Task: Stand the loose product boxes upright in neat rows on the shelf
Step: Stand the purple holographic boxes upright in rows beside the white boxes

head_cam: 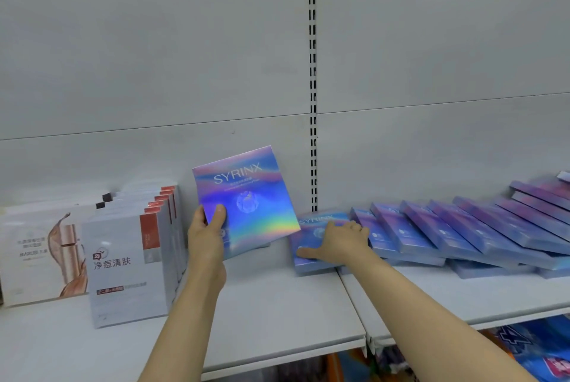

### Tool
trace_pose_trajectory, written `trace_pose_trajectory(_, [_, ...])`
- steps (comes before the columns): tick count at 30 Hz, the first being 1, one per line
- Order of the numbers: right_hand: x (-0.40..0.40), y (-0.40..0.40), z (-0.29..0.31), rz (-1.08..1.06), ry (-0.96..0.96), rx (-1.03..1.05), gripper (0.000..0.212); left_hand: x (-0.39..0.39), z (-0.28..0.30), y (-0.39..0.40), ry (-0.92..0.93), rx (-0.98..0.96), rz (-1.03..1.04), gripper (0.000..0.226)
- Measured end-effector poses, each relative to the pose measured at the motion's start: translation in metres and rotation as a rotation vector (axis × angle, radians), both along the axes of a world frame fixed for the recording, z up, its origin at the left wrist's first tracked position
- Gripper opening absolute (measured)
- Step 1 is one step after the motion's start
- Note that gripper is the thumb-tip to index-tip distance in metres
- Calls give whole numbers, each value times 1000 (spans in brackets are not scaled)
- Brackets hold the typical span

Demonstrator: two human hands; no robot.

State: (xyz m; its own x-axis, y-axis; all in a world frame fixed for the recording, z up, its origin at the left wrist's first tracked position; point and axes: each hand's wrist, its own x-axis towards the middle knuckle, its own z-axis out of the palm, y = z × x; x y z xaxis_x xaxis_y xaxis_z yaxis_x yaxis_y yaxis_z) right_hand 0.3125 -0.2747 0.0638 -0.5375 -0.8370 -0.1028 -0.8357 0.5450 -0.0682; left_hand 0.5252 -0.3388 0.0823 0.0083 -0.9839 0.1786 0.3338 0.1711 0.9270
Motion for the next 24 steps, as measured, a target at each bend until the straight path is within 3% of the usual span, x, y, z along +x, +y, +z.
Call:
trace_pose_trajectory(3, [4, -12, -1, -51, 40, 55, 137, 3, 1, 4, -12, 1, -3, 17])
trace_pose_trajectory(7, [1, -11, 2, -140, -37, -52, 144, 14, 2, 7, -15, -5, 15, 19])
trace_pose_trajectory(11, [-4, -7, 7, -265, -299, -196, 120, 24, 7, 8, -10, -7, 30, 16])
trace_pose_trajectory(12, [-6, -7, 7, -287, -359, -215, 106, 25, 9, 7, -10, -10, 33, 16])
trace_pose_trajectory(14, [-11, -5, 3, -295, -487, -297, 55, 27, 11, 6, -11, -14, 34, 15])
trace_pose_trajectory(16, [-16, 2, -4, -320, -687, -525, 18, 29, 12, 5, -21, -29, 38, 13])
trace_pose_trajectory(20, [-19, 16, -7, -211, -1110, -1012, 39, 38, 4, -1, -52, -45, 59, 1])
trace_pose_trajectory(24, [-19, -2, -3, -179, -1279, -1163, 40, 46, -2, -2, -57, -37, 77, 5])
